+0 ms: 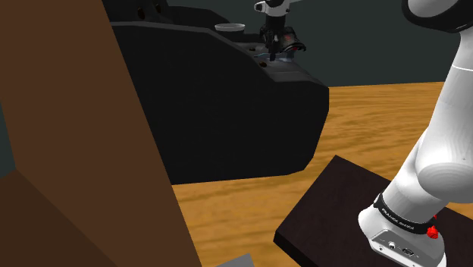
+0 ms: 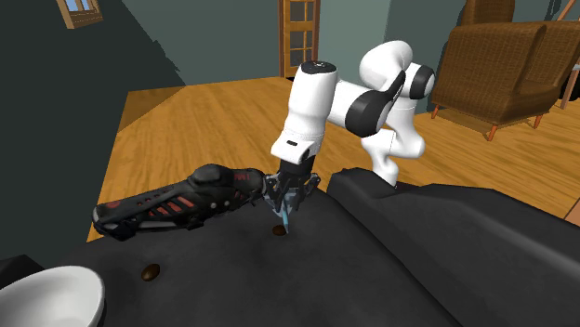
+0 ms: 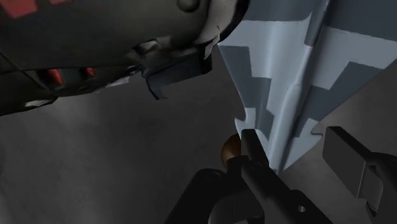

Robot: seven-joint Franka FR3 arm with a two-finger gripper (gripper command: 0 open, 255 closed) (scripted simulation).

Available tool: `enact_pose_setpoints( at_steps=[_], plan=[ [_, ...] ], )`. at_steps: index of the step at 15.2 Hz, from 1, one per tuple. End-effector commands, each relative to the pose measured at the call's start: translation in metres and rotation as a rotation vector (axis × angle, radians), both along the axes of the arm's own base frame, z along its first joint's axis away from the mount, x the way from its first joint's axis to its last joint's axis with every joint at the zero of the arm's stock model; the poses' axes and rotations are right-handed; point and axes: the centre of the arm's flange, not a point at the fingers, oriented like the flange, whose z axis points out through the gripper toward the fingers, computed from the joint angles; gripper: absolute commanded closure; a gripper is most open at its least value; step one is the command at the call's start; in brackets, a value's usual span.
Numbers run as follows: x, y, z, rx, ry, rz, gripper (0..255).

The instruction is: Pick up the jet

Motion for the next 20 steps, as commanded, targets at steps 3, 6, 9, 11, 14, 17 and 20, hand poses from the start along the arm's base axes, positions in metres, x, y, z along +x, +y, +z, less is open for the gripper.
enact_pose_setpoints(
  at_steps=[3,6,9,11,14,17,20],
  plan=[
    [0.0,0.0,0.0,0.0,0.001,0.0,255],
    [0.0,0.0,0.0,0.0,0.001,0.0,255],
    [0.0,0.0,0.015,0.0,0.001,0.0,255],
    [0.0,0.0,0.026,0.0,0.001,0.0,255],
    [0.0,0.0,0.042,0.0,0.001,0.0,255],
    [0.0,0.0,0.058,0.0,0.001,0.0,255],
    [0.0,0.0,0.074,0.0,0.001,0.0,255]
  ],
)
